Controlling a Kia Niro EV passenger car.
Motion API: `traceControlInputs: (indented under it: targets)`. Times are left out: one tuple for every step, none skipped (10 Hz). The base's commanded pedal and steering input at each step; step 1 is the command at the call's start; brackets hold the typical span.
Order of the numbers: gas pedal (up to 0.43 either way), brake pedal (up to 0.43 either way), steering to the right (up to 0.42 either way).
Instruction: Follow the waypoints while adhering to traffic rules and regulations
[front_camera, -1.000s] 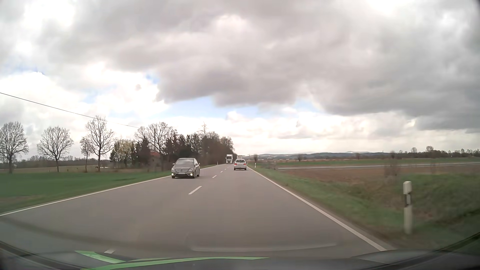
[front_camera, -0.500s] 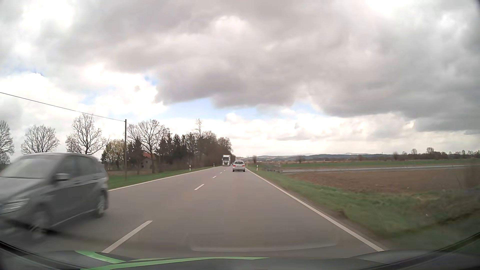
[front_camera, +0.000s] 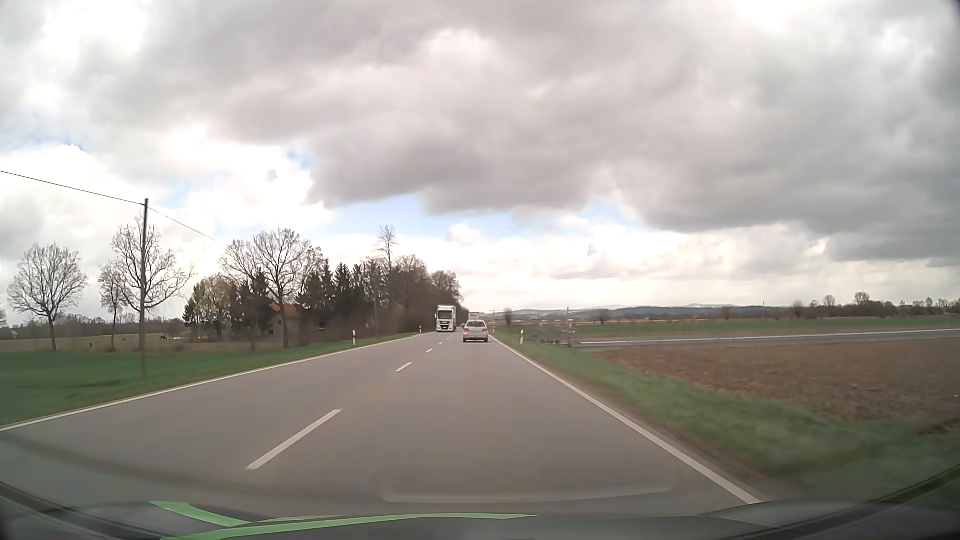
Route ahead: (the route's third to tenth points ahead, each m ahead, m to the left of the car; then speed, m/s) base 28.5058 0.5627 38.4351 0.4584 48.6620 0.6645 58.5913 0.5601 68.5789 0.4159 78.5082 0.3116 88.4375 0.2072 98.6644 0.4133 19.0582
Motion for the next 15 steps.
traceControlInputs:
  targets:
    - [0.138, 0.000, 0.000]
    - [0.138, 0.000, 0.000]
    - [0.150, 0.000, 0.000]
    - [0.150, 0.000, 0.000]
    - [0.150, 0.000, -0.001]
    - [0.157, 0.000, -0.001]
    - [0.157, 0.000, -0.001]
    - [0.157, 0.000, -0.001]
    - [0.157, 0.000, -0.002]
    - [0.157, 0.000, -0.002]
    - [0.157, 0.000, -0.002]
    - [0.157, 0.000, -0.002]
    - [0.157, 0.000, -0.002]
    - [0.157, 0.000, -0.003]
    - [0.157, 0.000, -0.002]
